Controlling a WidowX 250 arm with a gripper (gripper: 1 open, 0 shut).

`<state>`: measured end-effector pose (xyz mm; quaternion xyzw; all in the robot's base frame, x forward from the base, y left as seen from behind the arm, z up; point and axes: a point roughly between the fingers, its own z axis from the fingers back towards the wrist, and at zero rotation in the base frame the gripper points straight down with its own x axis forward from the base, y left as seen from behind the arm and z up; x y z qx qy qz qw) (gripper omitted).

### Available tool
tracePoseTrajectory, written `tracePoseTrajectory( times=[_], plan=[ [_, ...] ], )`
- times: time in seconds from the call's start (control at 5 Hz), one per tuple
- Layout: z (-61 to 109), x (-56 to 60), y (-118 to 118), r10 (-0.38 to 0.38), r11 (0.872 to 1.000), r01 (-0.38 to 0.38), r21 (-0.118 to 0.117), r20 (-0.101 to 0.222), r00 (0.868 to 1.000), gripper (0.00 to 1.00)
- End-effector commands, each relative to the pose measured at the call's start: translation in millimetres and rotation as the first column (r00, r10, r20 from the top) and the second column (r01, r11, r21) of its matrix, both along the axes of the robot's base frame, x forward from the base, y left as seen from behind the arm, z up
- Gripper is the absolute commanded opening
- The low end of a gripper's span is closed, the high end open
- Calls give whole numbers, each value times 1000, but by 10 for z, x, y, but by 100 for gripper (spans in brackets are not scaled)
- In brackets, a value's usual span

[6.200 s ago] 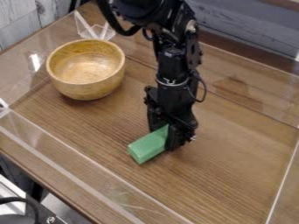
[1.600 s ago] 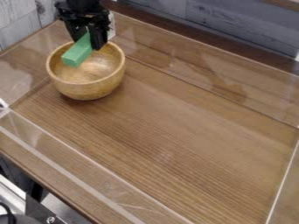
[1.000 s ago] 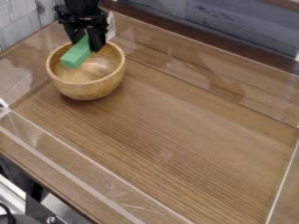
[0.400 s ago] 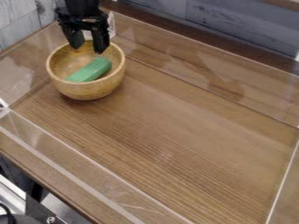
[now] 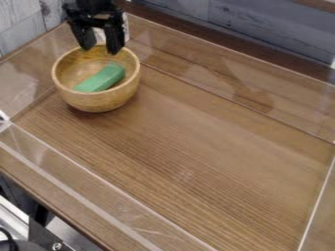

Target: Put the green block in the brown bowl

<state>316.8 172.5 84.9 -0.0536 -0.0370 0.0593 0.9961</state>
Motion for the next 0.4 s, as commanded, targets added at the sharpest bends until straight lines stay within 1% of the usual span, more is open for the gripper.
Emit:
tracePoseTrajectory(
  times=[0.0,0.2],
  plan=[
    [323,114,-23,-11,999,9,35,67,998,100],
    [376,144,-96,-18,1000,16,27,65,998,100]
  ],
)
